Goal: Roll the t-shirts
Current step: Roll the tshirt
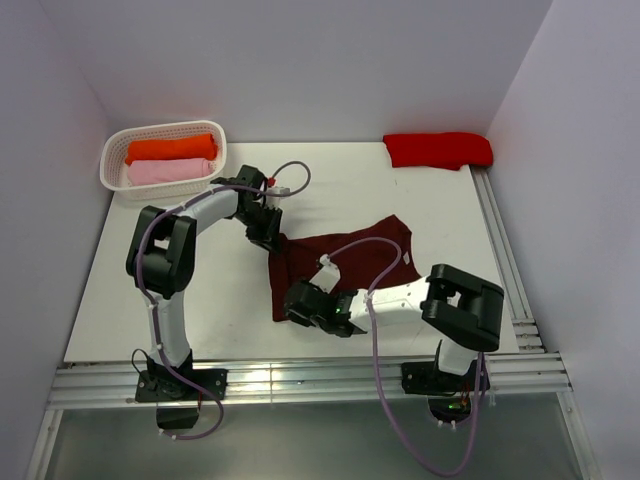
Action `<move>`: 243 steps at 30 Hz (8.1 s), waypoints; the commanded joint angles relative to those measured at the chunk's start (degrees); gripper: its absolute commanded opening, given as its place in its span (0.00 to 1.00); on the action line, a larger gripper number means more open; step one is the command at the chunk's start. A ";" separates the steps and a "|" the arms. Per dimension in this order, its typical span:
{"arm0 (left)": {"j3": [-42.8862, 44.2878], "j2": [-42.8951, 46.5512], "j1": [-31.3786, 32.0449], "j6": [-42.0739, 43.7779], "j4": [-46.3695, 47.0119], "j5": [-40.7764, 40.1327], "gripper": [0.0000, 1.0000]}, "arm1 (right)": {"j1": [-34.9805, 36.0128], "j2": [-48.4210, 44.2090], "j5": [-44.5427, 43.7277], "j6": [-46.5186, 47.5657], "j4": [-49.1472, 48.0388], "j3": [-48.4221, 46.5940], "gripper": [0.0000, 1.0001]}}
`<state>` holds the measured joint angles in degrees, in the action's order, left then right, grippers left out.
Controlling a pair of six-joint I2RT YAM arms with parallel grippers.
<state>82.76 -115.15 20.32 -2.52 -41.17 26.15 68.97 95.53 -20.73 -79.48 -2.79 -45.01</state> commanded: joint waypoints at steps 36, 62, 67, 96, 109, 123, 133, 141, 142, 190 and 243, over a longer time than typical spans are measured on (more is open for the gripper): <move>3.46 -1.48 2.36 1.91 -3.75 -6.20 0.24 | 1.61 19.51 -25.84 21.64 40.75 -45.50 0.54; 4.78 -2.36 2.80 1.91 -4.53 -6.99 0.28 | 2.31 37.54 -28.49 17.10 59.47 -59.14 0.56; 6.27 -2.97 2.80 1.91 -5.15 -7.26 0.29 | 2.48 37.02 -26.65 13.65 62.82 -56.94 0.47; 7.00 6.25 -8.27 9.55 -8.23 10.84 0.67 | -10.87 9.33 14.40 3.64 -23.88 -4.75 0.27; -8.05 5.21 -8.28 6.92 6.97 18.41 0.66 | -11.75 14.60 18.18 -5.42 -43.09 2.03 0.27; -7.61 -1.04 -7.75 5.25 7.07 5.14 0.27 | -10.53 12.06 12.74 1.16 -20.70 -4.73 0.58; -10.08 1.95 -7.57 5.51 7.86 4.70 0.26 | -5.17 4.23 2.11 4.68 -2.58 -7.80 0.65; -9.55 1.42 -6.96 6.30 7.07 5.23 0.26 | 0.37 6.43 -2.38 5.49 9.11 -16.68 0.67; -9.46 1.34 -6.96 6.56 6.98 5.14 0.26 | 0.81 6.60 -3.08 4.96 10.59 -17.21 0.67; -12.97 1.69 -14.78 13.43 8.55 30.80 0.70 | 2.22 9.59 7.72 -16.49 -32.37 10.47 0.11; -9.28 4.59 -4.58 4.37 7.15 -1.89 0.04 | 4.95 27.52 -22.87 15.06 49.19 -52.72 0.63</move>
<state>73.54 -111.46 15.46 0.34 -35.20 29.19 74.00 122.39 -39.86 -65.30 43.09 -95.53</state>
